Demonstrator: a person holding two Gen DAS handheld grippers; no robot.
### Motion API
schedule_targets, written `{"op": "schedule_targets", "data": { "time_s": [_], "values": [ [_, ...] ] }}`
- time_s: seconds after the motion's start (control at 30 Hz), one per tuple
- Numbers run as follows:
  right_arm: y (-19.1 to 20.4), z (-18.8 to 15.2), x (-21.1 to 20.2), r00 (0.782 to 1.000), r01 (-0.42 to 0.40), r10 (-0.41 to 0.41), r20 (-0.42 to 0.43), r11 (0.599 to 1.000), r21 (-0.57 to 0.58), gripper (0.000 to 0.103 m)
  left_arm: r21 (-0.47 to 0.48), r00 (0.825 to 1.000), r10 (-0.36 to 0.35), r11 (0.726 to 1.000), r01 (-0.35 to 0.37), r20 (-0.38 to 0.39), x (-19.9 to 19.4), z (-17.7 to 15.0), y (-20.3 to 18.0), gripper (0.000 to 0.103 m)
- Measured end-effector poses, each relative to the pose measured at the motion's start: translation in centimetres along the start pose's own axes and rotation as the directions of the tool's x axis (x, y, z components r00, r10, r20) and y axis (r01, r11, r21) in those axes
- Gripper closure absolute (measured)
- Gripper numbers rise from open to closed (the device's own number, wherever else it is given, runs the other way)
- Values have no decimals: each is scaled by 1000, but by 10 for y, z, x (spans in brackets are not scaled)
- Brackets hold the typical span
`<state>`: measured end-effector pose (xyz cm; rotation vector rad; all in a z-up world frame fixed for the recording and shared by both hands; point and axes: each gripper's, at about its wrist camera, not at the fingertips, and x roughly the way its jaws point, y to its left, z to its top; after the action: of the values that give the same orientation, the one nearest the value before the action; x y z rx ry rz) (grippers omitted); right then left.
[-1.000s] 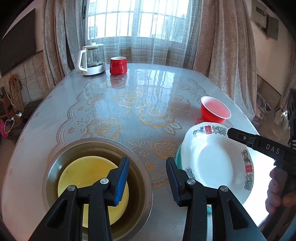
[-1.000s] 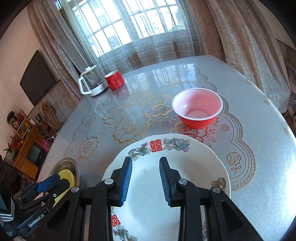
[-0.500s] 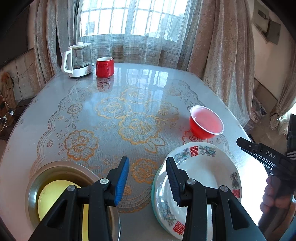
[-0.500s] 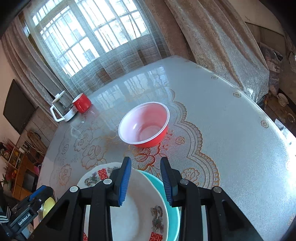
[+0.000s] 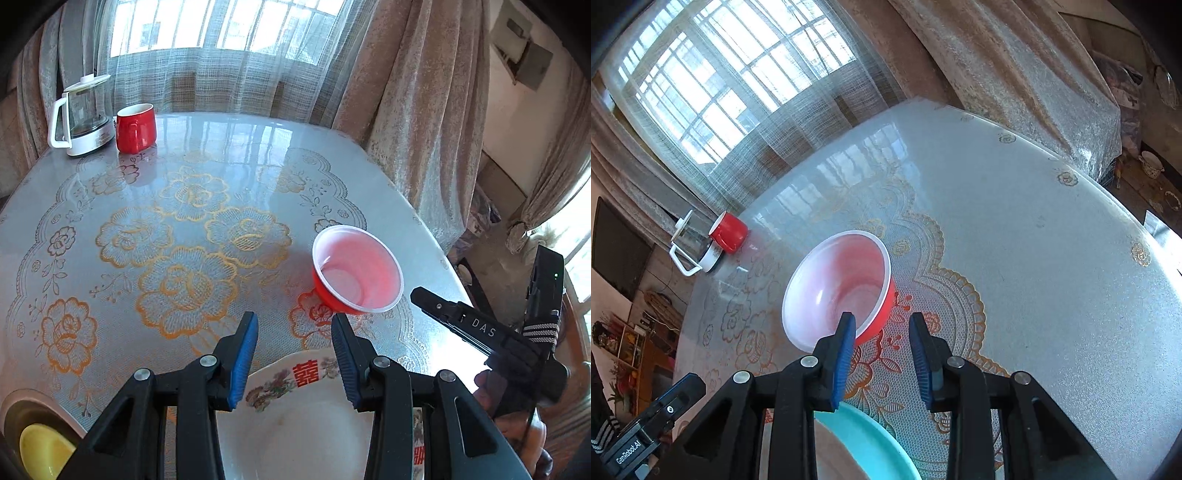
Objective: Organize plates and bowls
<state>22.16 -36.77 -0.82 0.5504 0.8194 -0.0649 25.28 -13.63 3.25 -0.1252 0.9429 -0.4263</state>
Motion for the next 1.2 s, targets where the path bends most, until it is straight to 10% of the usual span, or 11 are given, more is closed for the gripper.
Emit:
{"op": "schedule_targets", "data": {
  "time_s": [0.63, 1.2],
  "values": [
    [1, 12, 42, 997, 34, -36, -68, 999, -24, 91, -28, 986, -68, 998, 64, -153, 93, 30, -21, 78],
    [39, -1, -13, 995, -98, 96, -26, 989, -107, 92, 21, 996, -85, 996, 85, -2, -2, 12, -13, 84]
  ]
}}
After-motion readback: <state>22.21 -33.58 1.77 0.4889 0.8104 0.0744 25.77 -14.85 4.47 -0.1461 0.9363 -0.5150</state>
